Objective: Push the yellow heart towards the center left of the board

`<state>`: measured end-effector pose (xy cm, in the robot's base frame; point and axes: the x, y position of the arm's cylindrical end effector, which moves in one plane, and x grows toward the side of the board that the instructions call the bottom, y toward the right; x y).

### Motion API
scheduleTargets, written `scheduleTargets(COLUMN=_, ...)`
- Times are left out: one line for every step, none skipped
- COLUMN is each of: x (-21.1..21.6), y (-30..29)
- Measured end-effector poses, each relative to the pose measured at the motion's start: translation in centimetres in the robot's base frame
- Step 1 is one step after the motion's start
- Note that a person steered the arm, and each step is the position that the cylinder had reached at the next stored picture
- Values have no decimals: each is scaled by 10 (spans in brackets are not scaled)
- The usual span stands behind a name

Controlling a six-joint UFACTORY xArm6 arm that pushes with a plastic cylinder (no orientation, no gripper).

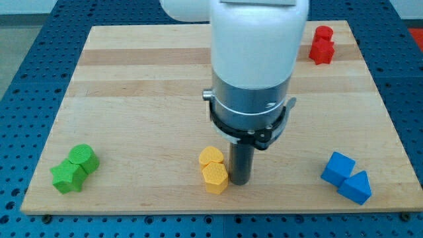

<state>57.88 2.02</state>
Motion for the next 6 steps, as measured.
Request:
scheduleTargets(x=0, y=-10)
scheduleTargets(x=-1, y=-13)
scheduleTargets(x=-44, y=-17)
scheduleTargets(x=-104, y=-44)
scheduleTargets(x=-121, y=-48)
scheduleTargets(x=-121, y=0)
